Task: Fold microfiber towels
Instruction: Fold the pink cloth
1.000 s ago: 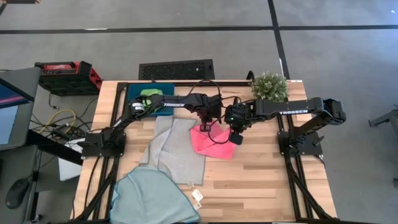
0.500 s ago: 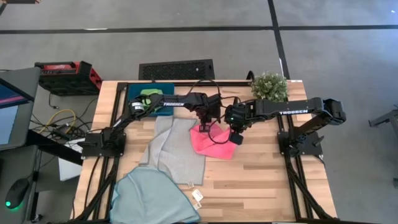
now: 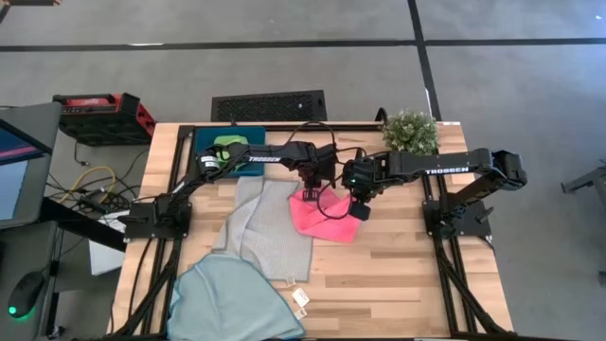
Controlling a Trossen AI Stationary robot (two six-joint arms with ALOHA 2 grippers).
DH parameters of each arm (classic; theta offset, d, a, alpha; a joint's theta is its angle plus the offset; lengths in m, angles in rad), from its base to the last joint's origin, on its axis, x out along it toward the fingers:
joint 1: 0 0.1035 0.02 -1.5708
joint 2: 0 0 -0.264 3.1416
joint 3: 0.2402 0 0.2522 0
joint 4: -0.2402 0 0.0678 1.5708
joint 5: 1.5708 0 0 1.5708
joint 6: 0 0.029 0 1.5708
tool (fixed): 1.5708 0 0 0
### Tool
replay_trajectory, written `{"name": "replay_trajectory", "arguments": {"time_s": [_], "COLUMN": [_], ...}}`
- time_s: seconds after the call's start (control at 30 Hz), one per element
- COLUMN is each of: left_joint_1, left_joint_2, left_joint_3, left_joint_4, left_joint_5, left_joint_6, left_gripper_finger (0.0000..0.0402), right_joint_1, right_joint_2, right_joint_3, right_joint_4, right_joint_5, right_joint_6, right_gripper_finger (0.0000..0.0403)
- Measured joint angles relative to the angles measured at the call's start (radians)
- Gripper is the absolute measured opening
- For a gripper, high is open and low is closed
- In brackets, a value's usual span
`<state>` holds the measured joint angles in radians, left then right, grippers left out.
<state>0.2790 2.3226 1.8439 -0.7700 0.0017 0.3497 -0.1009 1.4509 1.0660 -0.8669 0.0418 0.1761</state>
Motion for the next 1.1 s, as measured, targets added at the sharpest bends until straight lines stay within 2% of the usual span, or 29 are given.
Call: {"name": "replay_trajectory", "arguments": {"time_s": [0.2,0.3,0.4,0.6,0.77,0.97,1.1], "left_joint_1": [0.000,0.000,0.003,0.006,0.007,0.010,0.010], "left_joint_2": [0.000,0.000,0.003,0.036,0.037,0.037,0.034], "left_joint_3": [0.000,0.000,0.000,0.005,0.004,0.003,0.022], "left_joint_4": [0.000,-0.003,-0.007,-0.019,-0.026,-0.032,-0.060], "left_joint_5": [-0.018,-0.008,0.055,0.072,0.069,0.064,0.068], "left_joint_6": [-0.004,-0.020,-0.035,-0.048,0.006,-0.003,-0.003], "left_gripper_finger": [0.0113,0.0126,0.0125,0.0111,0.0094,0.0014,0.0003], "right_joint_1": [0.000,0.000,0.000,0.000,0.000,0.000,-0.005], "right_joint_2": [0.000,0.000,0.000,0.000,0.000,0.000,0.000], "right_joint_3": [0.000,0.000,0.000,0.000,0.000,0.000,0.000], "right_joint_4": [0.000,0.000,0.000,0.000,-0.001,-0.001,-0.014], "right_joint_5": [0.000,0.000,0.000,0.000,0.000,0.002,0.010], "right_joint_6": [0.000,0.000,0.000,0.001,0.002,0.000,0.000], "right_gripper_finger": [0.0002,0.0002,0.0002,0.0002,0.0002,0.0002,0.0002]}}
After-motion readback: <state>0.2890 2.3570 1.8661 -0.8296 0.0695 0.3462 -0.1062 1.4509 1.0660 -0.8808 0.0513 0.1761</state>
